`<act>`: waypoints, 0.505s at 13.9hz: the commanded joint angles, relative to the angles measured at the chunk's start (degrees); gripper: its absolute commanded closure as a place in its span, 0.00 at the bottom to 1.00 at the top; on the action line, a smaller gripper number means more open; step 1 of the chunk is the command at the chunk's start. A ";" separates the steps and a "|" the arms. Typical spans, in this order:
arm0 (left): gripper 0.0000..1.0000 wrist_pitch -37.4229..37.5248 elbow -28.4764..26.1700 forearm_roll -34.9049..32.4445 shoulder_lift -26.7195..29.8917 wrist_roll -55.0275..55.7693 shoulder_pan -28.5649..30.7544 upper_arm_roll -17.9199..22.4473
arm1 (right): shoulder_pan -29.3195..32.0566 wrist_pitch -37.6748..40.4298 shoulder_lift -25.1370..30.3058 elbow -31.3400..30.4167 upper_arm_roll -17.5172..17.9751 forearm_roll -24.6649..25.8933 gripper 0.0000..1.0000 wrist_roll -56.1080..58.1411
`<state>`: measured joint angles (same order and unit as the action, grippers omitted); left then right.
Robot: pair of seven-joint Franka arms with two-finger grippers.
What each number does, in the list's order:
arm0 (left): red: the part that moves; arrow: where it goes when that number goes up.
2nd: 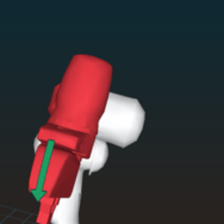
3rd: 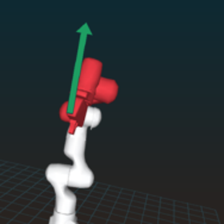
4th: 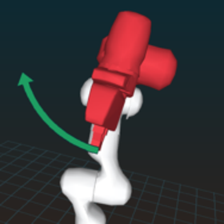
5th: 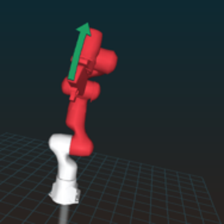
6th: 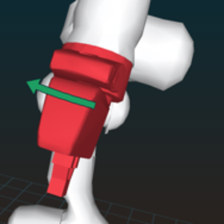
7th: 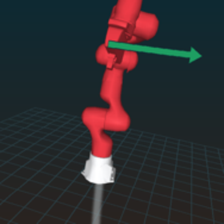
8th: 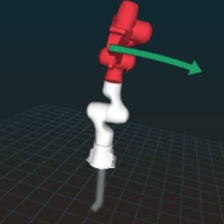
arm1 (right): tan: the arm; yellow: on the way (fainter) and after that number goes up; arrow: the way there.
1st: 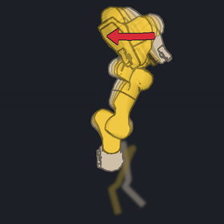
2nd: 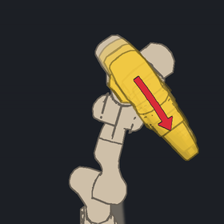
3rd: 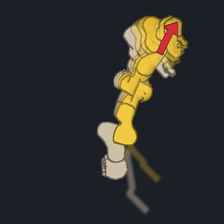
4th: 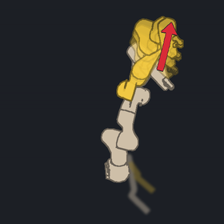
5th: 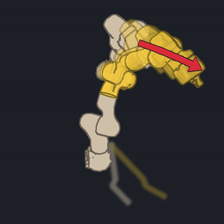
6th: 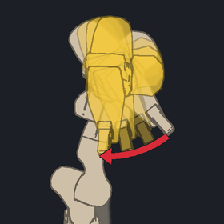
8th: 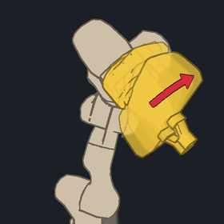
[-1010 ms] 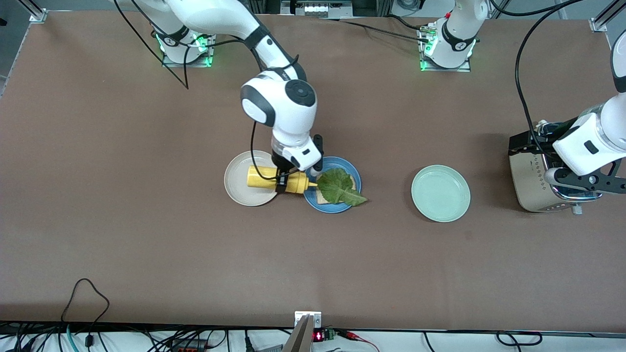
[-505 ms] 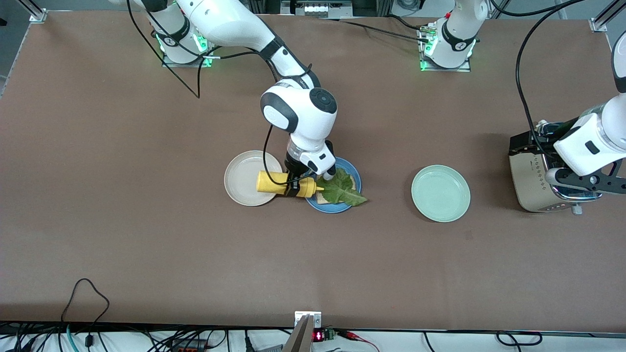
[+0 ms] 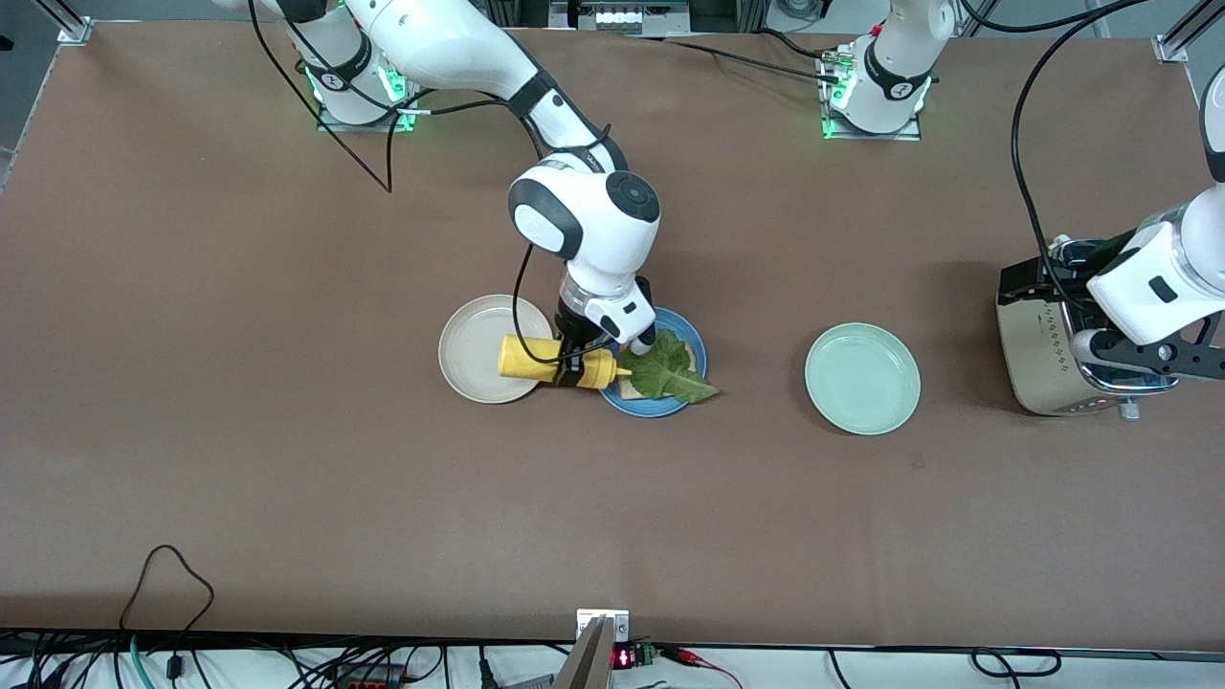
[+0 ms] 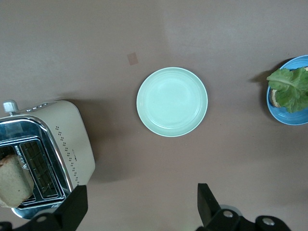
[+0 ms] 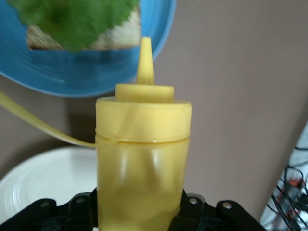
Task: Make sandwich in blue plate with both arms
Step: 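Carry the mustard bottle back and set it down with the right gripper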
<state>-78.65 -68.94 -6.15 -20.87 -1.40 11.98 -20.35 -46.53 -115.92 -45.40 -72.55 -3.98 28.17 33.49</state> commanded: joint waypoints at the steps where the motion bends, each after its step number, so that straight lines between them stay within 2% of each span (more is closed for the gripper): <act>1: 0.00 0.60 1.09 0.79 -0.49 0.43 0.33 -0.13 | 1.43 6.05 1.89 4.94 -0.67 -3.45 0.68 5.95; 7: 0.00 1.04 1.18 0.79 -0.58 0.34 0.07 -0.13 | 16.09 11.93 13.75 5.67 -0.50 -28.04 0.68 28.08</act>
<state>-78.64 -68.95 -6.15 -20.87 -1.40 12.04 -20.32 -35.44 -106.84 -35.97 -65.54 -5.68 6.65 54.67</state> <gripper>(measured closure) 0.000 0.489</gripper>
